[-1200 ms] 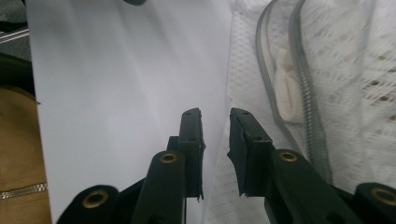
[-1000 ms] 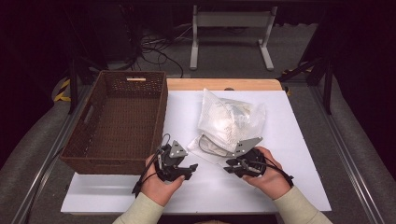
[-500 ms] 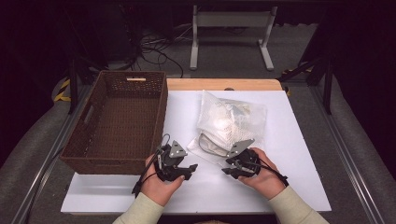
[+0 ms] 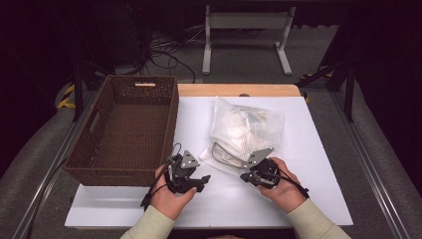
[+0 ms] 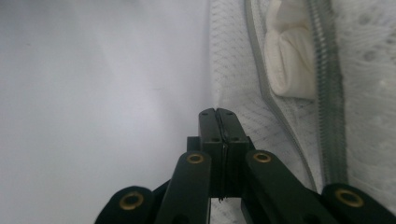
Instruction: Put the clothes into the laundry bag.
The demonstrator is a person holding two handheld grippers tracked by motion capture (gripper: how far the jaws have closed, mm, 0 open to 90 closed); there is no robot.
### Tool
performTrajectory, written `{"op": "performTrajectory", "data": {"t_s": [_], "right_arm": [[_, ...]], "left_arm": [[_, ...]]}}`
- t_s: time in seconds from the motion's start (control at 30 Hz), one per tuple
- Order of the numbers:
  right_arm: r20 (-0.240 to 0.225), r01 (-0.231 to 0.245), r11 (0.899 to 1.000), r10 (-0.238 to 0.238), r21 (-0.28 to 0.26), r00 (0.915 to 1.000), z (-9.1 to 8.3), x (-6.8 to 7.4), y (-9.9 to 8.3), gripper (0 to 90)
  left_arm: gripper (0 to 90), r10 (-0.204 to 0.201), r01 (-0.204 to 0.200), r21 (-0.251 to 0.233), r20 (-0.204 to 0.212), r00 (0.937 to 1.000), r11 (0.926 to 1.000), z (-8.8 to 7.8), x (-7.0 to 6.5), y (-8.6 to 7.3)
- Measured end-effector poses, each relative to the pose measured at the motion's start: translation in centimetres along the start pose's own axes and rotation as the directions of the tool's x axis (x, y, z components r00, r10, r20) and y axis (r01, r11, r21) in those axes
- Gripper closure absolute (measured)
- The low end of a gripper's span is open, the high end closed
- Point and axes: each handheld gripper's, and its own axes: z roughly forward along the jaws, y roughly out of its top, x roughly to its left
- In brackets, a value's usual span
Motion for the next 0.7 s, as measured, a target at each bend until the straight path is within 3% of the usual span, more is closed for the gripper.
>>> {"op": "performTrajectory", "data": {"t_s": [0.4, 0.7], "right_arm": [[-0.024, 0.013, 1.0, -0.014, -0.022, 0.9996, -3.2, 0.5, -1.2, 90.0], [-0.079, 0.04, 0.999, -0.039, 0.01, 0.9961, -5.1, 1.3, -2.9, 90.0]], "left_arm": [[39.8, 0.004, -0.004, -0.005, 0.007, 1.0, 1.0, 0.3, -0.1, 0.2], [39.7, 0.003, -0.003, -0.007, 0.012, 0.9999, 1.0, 0.5, -0.1, 0.3]]}}
